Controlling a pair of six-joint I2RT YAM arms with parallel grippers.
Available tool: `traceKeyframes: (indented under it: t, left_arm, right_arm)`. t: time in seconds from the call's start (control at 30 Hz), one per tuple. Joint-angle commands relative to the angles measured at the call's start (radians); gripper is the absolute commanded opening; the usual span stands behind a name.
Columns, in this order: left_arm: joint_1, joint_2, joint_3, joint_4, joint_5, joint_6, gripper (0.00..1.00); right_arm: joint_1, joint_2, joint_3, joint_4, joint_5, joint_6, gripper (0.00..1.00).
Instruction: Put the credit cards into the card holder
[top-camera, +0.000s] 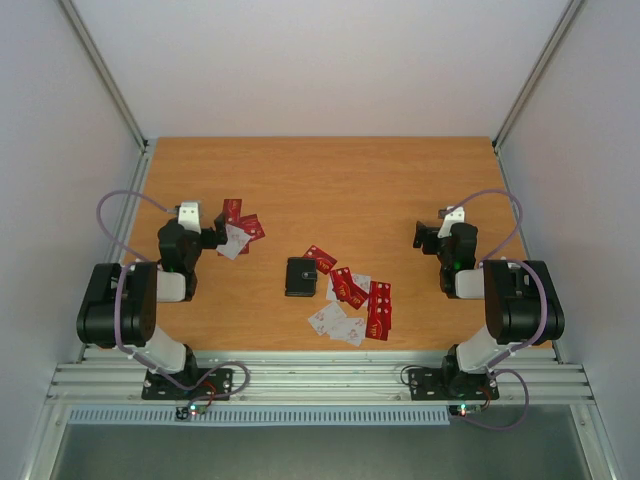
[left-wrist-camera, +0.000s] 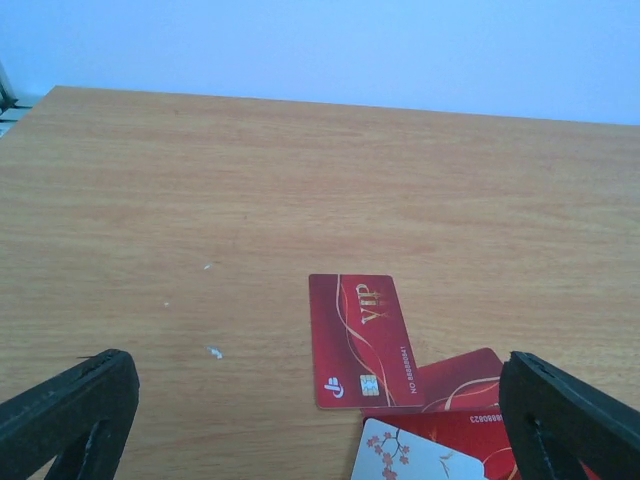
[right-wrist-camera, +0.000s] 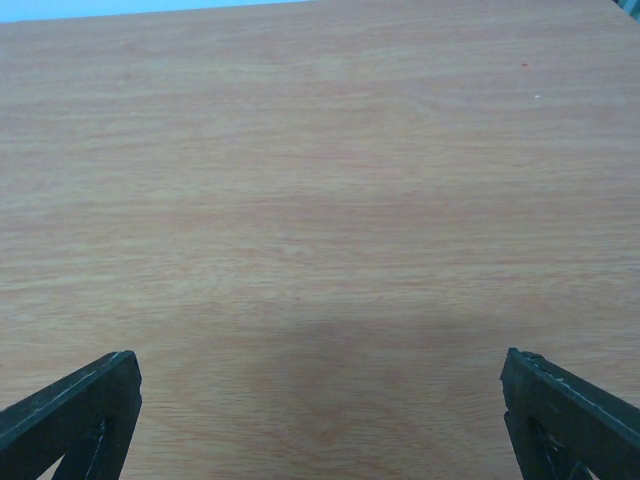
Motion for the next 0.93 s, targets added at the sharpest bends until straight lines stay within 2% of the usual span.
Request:
traceKeyframes:
  t: [0.0, 0.9]
  left_arm:
    - [-0.007, -0.006, 0.018, -0.005, -0.018, 0.026, 0.99]
    - [-0.009, -0.005, 0.020, -0.011, -0.019, 0.030, 0.99]
  right_arm:
    - [-0.002, -0.002, 0.020, 0.049, 0.034, 0.017, 0.98]
    - [0.011, -0.001, 0.018, 0.053, 0.028, -0.002, 0.98]
